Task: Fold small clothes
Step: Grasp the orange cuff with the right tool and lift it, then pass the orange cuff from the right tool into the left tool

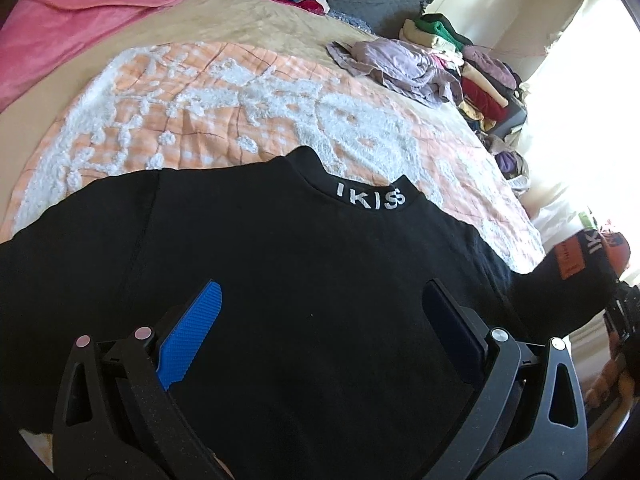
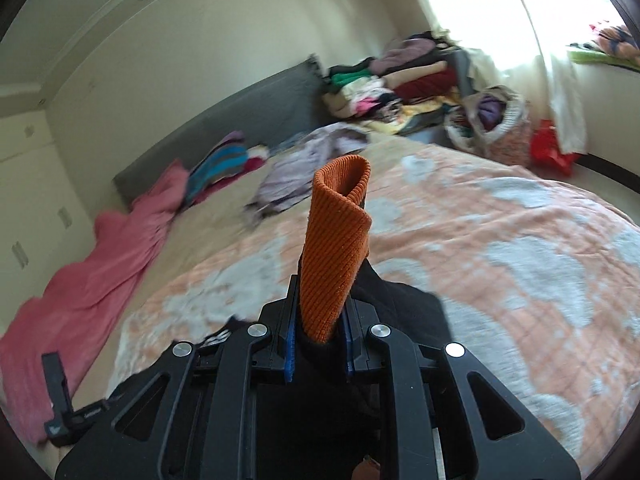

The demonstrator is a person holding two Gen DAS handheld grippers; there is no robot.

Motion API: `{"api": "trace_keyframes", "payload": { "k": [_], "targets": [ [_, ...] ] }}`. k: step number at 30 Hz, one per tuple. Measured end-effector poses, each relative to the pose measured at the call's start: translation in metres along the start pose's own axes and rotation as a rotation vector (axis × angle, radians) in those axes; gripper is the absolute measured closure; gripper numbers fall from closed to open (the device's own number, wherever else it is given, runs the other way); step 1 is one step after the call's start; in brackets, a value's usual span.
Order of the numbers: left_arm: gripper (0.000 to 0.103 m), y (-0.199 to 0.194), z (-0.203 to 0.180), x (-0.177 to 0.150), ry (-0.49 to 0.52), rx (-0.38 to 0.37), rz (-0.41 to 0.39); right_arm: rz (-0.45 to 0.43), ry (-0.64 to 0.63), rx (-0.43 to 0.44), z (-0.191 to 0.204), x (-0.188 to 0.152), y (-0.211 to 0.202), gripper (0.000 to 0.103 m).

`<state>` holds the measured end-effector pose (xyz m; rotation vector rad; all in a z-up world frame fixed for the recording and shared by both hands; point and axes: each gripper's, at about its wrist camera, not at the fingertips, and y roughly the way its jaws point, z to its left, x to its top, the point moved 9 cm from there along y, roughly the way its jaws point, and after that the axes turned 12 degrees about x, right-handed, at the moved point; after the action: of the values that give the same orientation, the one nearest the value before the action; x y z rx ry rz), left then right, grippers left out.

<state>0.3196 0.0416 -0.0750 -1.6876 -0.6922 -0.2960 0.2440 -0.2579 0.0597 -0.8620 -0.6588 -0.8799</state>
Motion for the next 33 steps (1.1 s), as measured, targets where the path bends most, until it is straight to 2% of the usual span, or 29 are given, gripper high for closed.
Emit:
{"api": "trace_keyframes", "payload": {
  "k": [6, 9, 11, 15, 17, 23, 29, 31, 33],
  "targets": [
    [0.009, -0.008, 0.01, 0.001, -0.033, -0.042, -0.001, 0.072, -0.059, 0.064, 0.052, -0.023, 0.029, 0.087],
    [0.009, -0.011, 0.013, 0.002, -0.053, -0.084, 0.011, 0.117, -0.085, 0.1, 0.074, -0.039, 0.044, 0.087],
    [0.009, -0.012, 0.014, 0.001, -0.06, -0.138, 0.043, 0.146, -0.098, 0.116, 0.087, -0.049, 0.053, 0.087],
    [0.009, -0.012, 0.027, 0.002, -0.078, -0.122, 0.044, 0.207, -0.133, 0.152, 0.114, -0.073, 0.071, 0.087],
    [0.009, -0.013, 0.029, 0.003, -0.094, -0.14, 0.05, 0.238, -0.145, 0.171, 0.124, -0.086, 0.078, 0.087],
    [0.009, -0.019, 0.022, 0.003, -0.159, -0.302, 0.079, 0.308, -0.153, 0.204, 0.145, -0.123, 0.093, 0.084],
    [0.011, -0.012, 0.013, -0.002, -0.164, -0.339, 0.109, 0.386, -0.16, 0.25, 0.161, -0.157, 0.099, 0.075],
    [0.011, -0.009, 0.01, -0.004, -0.162, -0.352, 0.121, 0.409, -0.167, 0.264, 0.166, -0.166, 0.095, 0.058],
    [0.012, -0.006, 0.006, -0.008, -0.153, -0.359, 0.13, 0.416, -0.178, 0.296, 0.171, -0.17, 0.086, 0.055]
  ]
}}
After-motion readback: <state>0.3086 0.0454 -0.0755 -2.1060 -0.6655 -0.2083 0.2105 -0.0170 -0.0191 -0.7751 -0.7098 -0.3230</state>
